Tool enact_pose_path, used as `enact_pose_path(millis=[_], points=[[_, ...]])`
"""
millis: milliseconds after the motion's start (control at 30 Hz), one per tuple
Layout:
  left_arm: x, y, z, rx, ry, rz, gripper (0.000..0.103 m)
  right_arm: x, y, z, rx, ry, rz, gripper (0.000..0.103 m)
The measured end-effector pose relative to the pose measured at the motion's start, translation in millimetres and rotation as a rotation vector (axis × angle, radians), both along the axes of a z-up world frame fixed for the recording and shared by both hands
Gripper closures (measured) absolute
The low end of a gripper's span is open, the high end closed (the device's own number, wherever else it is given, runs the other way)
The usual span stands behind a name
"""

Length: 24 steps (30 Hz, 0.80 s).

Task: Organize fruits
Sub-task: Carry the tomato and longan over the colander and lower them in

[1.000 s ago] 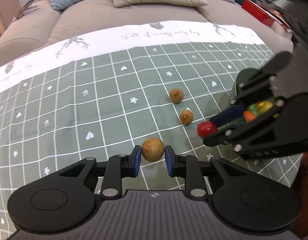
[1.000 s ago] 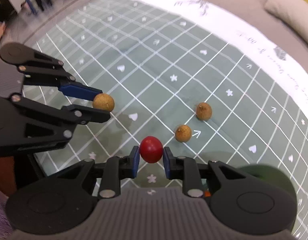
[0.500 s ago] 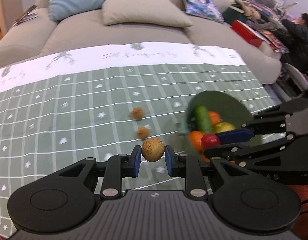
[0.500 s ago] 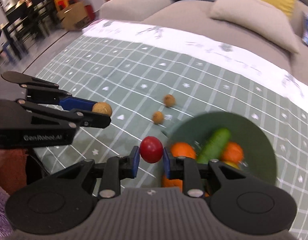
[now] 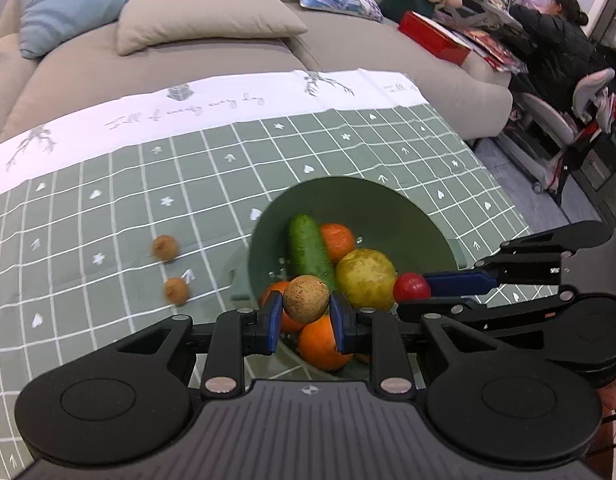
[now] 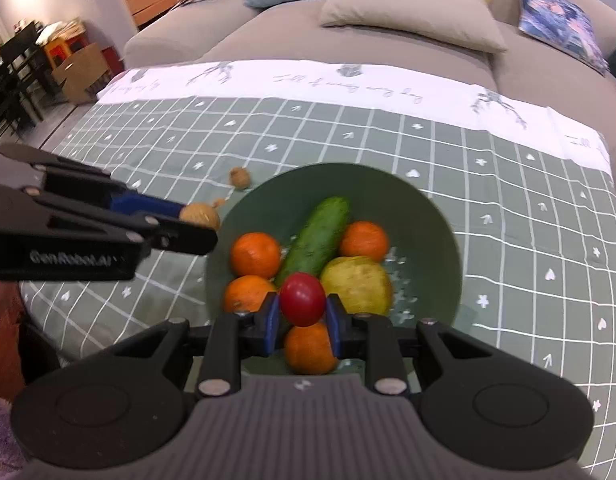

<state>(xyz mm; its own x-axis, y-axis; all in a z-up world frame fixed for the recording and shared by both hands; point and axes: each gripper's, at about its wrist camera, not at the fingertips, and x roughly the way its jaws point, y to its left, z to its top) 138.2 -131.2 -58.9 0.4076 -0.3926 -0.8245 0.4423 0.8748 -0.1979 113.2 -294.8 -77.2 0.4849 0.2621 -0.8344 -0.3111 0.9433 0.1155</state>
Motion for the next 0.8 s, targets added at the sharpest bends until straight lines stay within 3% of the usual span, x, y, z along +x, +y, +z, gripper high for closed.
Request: enact_pose_path(millis=[400, 800], points=[[39, -33, -25, 0.115, 0.036, -0.014, 0.075, 46, -16, -18, -0.032, -0.008, -0.074, 0.083], [57, -48, -48, 0.237, 0.056, -0.031, 0.075, 78, -23, -47, -0.065, 0.039, -0.110, 0.083]])
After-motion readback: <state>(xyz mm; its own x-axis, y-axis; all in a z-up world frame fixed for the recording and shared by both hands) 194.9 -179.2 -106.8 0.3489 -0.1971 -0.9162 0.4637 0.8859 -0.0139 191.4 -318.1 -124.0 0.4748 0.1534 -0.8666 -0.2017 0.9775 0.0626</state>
